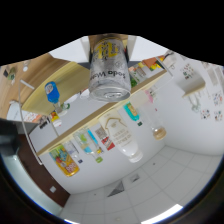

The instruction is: Make me a cup of Mojito.

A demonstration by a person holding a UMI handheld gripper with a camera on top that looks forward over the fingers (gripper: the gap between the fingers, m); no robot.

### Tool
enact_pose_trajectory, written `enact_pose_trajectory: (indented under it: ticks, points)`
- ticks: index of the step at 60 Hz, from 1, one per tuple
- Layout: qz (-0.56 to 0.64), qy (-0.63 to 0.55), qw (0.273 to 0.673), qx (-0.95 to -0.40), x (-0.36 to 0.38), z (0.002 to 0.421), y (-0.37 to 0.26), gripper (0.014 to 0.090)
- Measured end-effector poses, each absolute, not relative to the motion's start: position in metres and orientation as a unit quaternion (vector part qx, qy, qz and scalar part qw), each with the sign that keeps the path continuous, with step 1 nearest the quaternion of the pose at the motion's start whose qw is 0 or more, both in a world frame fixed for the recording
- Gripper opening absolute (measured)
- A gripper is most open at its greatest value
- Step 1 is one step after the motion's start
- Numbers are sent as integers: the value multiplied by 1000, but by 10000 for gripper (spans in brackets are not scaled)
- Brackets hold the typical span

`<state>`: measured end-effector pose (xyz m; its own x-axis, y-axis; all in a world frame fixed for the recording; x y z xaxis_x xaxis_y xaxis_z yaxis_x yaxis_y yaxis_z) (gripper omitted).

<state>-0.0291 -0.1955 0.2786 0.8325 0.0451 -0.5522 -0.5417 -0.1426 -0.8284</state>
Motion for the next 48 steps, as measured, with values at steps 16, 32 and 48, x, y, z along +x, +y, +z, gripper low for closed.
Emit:
enact_pose_trajectory:
  ticks: [16,32,48]
  points:
    - [86,24,628,-773,-63,196,-179,519]
    - [52,1,571,-819,-69,104,-170,519]
    - [46,-17,548,-835,-78,72,-173,519]
